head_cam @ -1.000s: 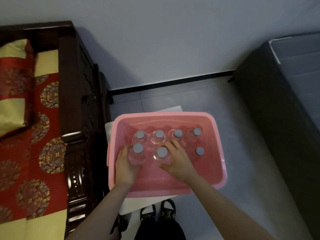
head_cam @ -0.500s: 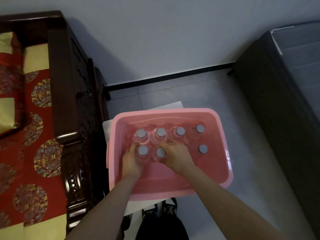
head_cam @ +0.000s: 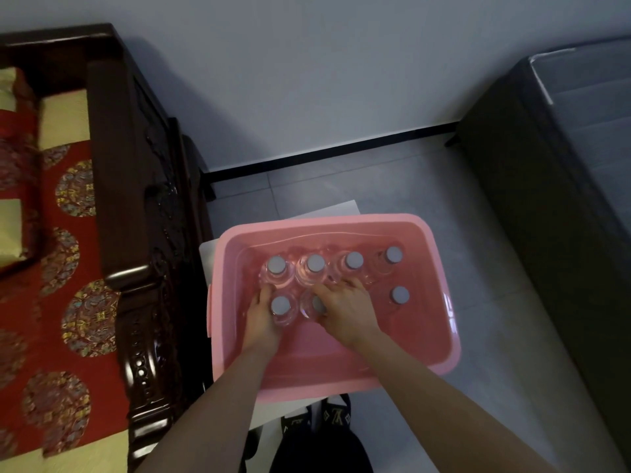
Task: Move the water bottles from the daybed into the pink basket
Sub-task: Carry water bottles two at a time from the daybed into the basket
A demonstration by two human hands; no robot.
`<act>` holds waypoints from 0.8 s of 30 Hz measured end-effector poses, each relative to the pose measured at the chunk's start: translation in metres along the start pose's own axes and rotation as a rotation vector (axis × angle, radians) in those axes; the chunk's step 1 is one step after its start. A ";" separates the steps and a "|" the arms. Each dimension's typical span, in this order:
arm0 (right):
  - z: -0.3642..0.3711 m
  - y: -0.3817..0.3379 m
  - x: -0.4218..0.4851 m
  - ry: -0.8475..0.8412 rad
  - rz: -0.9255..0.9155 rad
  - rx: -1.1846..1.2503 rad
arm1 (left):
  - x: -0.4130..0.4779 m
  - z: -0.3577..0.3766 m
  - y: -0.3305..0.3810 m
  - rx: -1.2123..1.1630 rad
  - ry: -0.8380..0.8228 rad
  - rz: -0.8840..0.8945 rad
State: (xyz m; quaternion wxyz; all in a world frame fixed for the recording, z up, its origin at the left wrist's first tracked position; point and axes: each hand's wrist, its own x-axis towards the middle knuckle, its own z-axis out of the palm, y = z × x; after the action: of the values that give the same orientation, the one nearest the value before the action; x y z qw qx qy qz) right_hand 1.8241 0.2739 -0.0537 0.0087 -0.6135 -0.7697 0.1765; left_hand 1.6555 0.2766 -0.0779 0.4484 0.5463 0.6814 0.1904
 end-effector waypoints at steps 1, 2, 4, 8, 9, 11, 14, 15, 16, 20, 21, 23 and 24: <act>-0.002 -0.001 0.000 0.004 -0.006 0.007 | 0.000 -0.001 0.000 -0.002 -0.005 -0.003; -0.004 -0.002 0.001 0.003 -0.020 0.011 | -0.001 -0.002 0.000 0.007 -0.011 -0.003; -0.012 -0.003 0.000 0.009 -0.059 0.007 | -0.003 -0.006 0.002 0.068 -0.018 0.013; -0.026 -0.006 -0.007 0.029 -0.132 -0.007 | -0.011 -0.023 0.010 0.161 -0.012 0.134; -0.029 -0.008 -0.008 0.017 -0.148 -0.021 | -0.012 -0.028 0.012 0.211 -0.033 0.180; -0.035 -0.010 -0.007 -0.027 -0.167 -0.063 | -0.015 -0.036 0.017 0.364 -0.098 0.265; -0.040 -0.012 -0.004 -0.066 -0.180 -0.063 | -0.014 -0.042 0.026 0.527 -0.195 0.312; -0.040 -0.013 -0.004 -0.066 -0.177 -0.045 | -0.013 -0.042 0.028 0.569 -0.218 0.311; -0.039 -0.013 -0.004 -0.066 -0.169 -0.020 | -0.013 -0.042 0.030 0.611 -0.236 0.308; -0.035 -0.013 -0.003 -0.088 -0.160 0.047 | -0.014 -0.044 0.036 0.715 -0.258 0.301; -0.034 -0.013 -0.003 -0.085 -0.163 0.060 | -0.015 -0.045 0.036 0.724 -0.252 0.302; -0.033 -0.012 -0.006 -0.046 -0.173 0.087 | -0.017 -0.046 0.037 0.759 -0.242 0.307; -0.032 -0.011 -0.008 -0.021 -0.176 0.093 | -0.017 -0.046 0.037 0.798 -0.238 0.311</act>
State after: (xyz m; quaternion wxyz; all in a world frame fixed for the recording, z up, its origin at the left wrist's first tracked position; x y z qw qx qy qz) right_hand 1.8232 0.2727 -0.0194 0.0444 -0.5405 -0.8117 0.2169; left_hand 1.6387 0.2835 -0.0189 0.2436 0.7907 0.5550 -0.0865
